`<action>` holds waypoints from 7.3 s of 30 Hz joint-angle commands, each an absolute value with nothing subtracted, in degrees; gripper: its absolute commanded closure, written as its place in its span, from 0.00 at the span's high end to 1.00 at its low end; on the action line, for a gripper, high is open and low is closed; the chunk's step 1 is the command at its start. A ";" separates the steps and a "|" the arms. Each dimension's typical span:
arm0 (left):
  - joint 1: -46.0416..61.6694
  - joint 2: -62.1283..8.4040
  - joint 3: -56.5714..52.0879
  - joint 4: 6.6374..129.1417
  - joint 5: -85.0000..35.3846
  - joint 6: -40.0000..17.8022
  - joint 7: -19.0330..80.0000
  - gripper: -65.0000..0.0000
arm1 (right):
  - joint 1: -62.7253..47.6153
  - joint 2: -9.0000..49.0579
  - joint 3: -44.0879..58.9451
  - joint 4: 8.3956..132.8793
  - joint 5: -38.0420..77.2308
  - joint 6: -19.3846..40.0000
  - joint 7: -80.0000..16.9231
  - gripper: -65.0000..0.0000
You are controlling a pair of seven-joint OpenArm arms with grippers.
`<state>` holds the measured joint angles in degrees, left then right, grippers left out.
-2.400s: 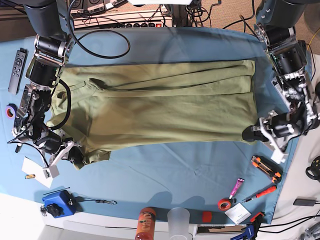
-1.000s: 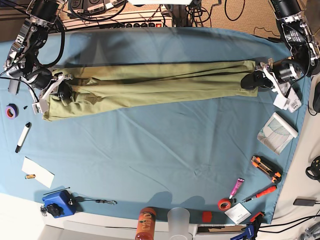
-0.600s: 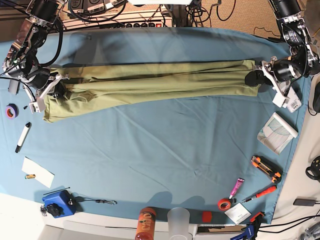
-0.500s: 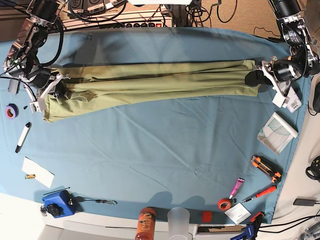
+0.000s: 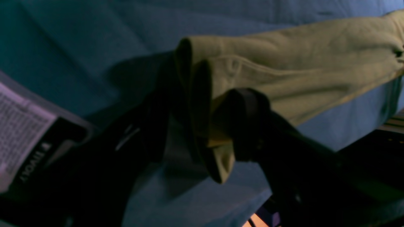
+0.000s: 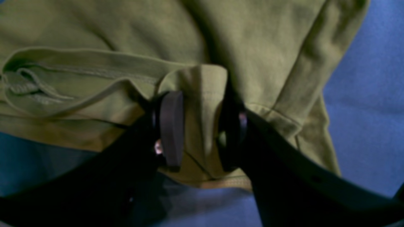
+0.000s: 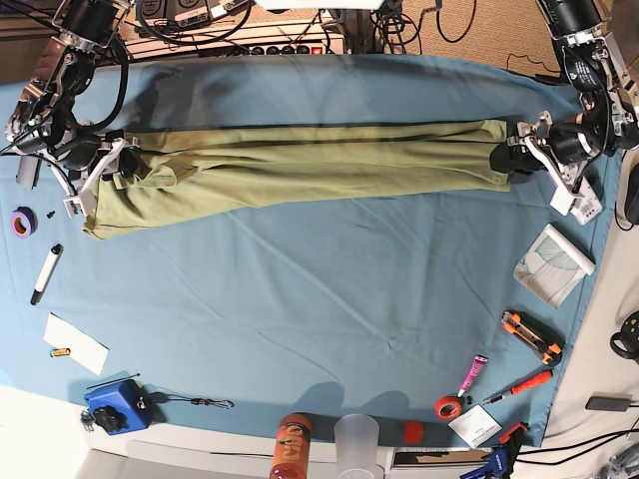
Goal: Layout the t-shirt on the table in an organized manner, then fold the t-shirt properly
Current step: 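Lay the stretched strip flat on the table with both grippers, then carry the left gripper's end of the strip toward the right gripper, folding it over, then release the left gripper and regrasp the strip end with the right gripper, then fold the right gripper's end of the strip over onto the folded stack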
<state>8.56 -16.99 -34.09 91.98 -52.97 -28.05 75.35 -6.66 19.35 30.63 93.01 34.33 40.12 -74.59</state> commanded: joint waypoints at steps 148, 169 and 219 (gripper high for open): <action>10.79 -6.72 30.96 127.13 7.27 1.52 61.69 0.12 | -2.37 20.82 47.03 99.00 60.82 40.00 -73.56 0.33; 11.44 -6.70 30.96 127.13 7.25 1.52 61.45 0.12 | -2.52 20.80 47.07 94.24 51.07 40.00 -76.23 0.52; 12.23 -6.72 30.94 127.15 9.74 3.68 65.17 0.12 | 9.28 27.22 32.29 83.61 31.40 37.63 -73.76 0.00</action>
<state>12.23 -6.98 31.00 126.30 9.28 3.44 65.82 8.23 25.80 32.05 82.56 30.37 37.50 -74.78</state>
